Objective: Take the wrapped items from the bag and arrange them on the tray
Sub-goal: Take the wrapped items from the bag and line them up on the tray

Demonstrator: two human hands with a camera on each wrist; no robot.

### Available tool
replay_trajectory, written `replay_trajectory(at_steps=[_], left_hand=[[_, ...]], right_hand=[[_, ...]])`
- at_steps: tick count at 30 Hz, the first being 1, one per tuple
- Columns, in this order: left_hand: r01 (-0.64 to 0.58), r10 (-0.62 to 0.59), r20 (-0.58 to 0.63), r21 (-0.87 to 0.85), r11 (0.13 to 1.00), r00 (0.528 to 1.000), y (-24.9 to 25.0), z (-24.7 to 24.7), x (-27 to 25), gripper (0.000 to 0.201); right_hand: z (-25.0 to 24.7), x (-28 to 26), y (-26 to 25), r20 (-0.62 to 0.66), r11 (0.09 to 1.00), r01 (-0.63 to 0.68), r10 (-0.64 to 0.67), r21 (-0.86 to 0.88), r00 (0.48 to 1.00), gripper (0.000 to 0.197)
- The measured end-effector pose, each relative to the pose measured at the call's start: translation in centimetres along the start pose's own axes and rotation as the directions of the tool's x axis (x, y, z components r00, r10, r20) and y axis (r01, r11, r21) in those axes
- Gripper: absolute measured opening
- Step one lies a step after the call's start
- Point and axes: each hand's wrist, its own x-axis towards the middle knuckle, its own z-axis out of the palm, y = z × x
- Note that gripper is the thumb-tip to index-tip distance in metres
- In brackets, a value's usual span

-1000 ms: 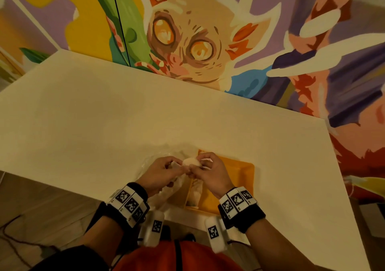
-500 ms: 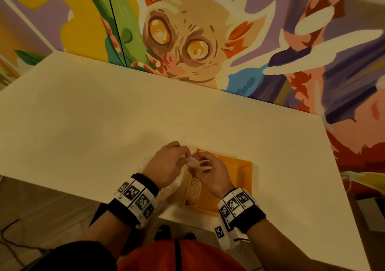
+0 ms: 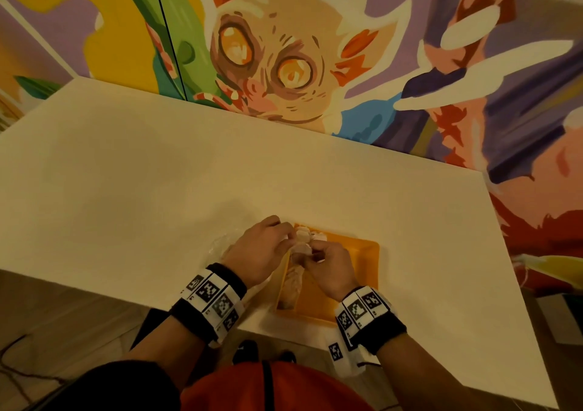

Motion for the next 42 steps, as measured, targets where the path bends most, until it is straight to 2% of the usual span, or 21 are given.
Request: replay_trajectory(at_steps=[2,6,10,12,14,16,21,23,32,34,38,40,42], left_hand=[[0.061,-0.06,0.005,-0.02,0.998,0.998,-0.4,0.4,-0.2,0.018],[0.18,-0.183,0.079,0.047,0.983,0.98,-1.1,1.7,-0.9,0.019],[0.258,-0.272,0.16,0.103,0.961,0.949,-1.4,3.1,-1.1,0.023],[0.278,-0.299,0.187,0.132,0.951,0.936,-1.8,3.8,-1.2,0.023],[0.296,-0.323,0.208,0.15,0.943,0.923,-2.2,4.5,-1.4,0.024],[0.3,-0.328,0.21,0.154,0.941,0.921,-2.4,5.0,-1.4,0.024],[0.26,-0.293,0.195,0.18,0.949,0.936,-2.3,5.4,-1.2,0.026],[0.254,-0.288,0.192,0.185,0.949,0.938,-2.3,5.4,-1.2,0.025],[0.291,-0.323,0.225,0.167,0.942,0.919,-2.6,5.9,-1.3,0.025],[0.303,-0.332,0.226,0.153,0.941,0.916,-2.7,5.9,-1.3,0.025],[0.312,-0.337,0.238,0.138,0.94,0.911,-2.5,5.8,-1.4,0.027],[0.318,-0.342,0.249,0.134,0.939,0.906,-2.3,5.7,-1.4,0.029],[0.317,-0.34,0.256,0.13,0.94,0.905,-2.0,5.7,-1.4,0.032]], right_hand=[[-0.6,0.0,0.5,-0.027,0.998,-0.041,0.042,0.046,0.999,0.017],[-1.8,0.2,1.8,-0.11,0.981,-0.145,0.16,0.131,0.981,0.018],[-2.9,0.8,2.9,-0.135,0.968,-0.241,0.249,0.07,0.959,0.021],[-3.0,1.0,3.5,-0.11,0.962,-0.272,0.268,-0.026,0.957,0.009],[-2.8,1.2,4.3,-0.084,0.943,-0.31,0.301,-0.123,0.95,0.022],[-2.5,1.4,4.6,-0.032,0.918,-0.369,0.368,-0.144,0.929,0.027],[-1.6,1.3,3.9,0.076,0.884,-0.413,0.437,-0.22,0.896,0.019],[-1.2,1.6,3.5,0.072,0.874,-0.416,0.445,-0.25,0.892,0.011],[0.1,3.0,2.7,0.028,0.868,-0.403,0.429,-0.292,0.903,0.015],[0.1,3.0,2.7,-0.005,0.867,-0.431,0.444,-0.25,0.896,0.009],[-0.2,2.6,2.7,-0.028,0.859,-0.486,0.488,-0.158,0.872,0.029],[-0.1,2.8,2.7,-0.014,0.846,-0.496,0.503,-0.195,0.864,0.035],[0.3,3.2,3.0,-0.004,0.816,-0.51,0.529,-0.273,0.849,0.049]])
